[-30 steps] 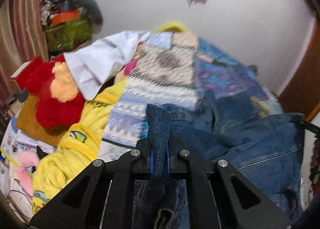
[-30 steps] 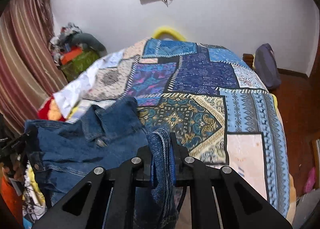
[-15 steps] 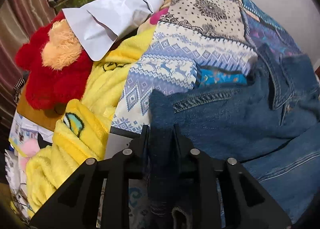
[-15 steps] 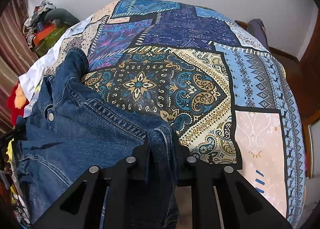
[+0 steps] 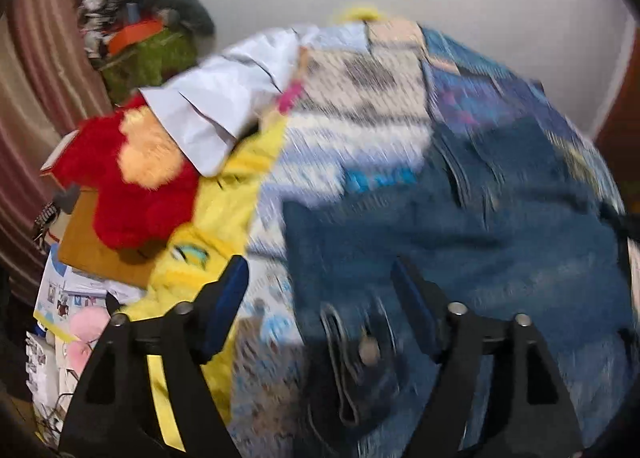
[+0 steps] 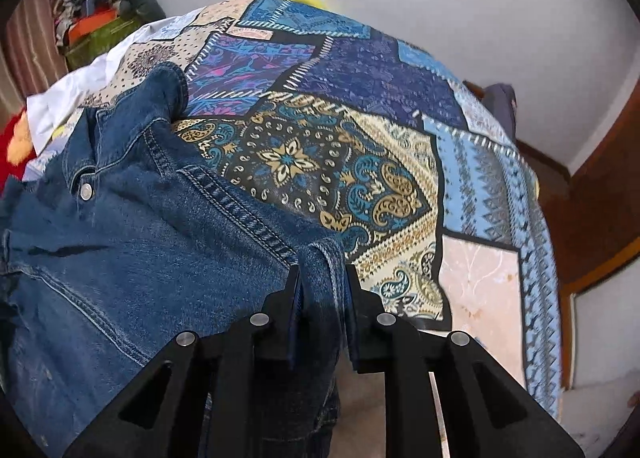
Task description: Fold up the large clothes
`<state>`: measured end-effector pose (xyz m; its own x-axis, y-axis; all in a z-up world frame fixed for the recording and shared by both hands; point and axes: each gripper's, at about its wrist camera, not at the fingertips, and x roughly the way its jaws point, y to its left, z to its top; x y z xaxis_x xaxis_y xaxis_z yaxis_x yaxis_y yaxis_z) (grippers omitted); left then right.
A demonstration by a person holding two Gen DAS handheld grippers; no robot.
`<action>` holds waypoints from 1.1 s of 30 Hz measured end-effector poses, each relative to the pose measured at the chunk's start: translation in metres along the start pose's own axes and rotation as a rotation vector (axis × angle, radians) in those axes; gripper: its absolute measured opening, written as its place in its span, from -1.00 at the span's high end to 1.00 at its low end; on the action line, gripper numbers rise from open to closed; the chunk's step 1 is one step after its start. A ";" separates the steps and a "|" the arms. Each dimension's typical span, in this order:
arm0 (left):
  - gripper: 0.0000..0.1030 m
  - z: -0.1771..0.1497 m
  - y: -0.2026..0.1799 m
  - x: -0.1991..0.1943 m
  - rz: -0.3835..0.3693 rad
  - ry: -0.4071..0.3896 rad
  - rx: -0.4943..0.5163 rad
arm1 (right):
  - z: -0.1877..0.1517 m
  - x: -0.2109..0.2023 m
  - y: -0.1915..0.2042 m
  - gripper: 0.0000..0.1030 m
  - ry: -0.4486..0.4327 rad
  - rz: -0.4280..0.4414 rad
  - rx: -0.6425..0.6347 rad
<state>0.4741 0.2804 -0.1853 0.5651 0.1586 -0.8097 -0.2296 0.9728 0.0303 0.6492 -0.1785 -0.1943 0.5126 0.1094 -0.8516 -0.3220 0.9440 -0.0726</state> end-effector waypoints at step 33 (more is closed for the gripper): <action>-0.68 -0.067 -0.007 -0.112 -0.046 -0.081 -0.041 | -0.090 -0.189 -0.008 -0.53 -0.123 0.176 0.032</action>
<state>0.3592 0.2448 -0.1347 0.6375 0.1282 -0.7597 -0.2326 0.9721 -0.0312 0.4830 -0.2345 -0.0796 0.5448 0.3090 -0.7796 -0.3906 0.9161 0.0902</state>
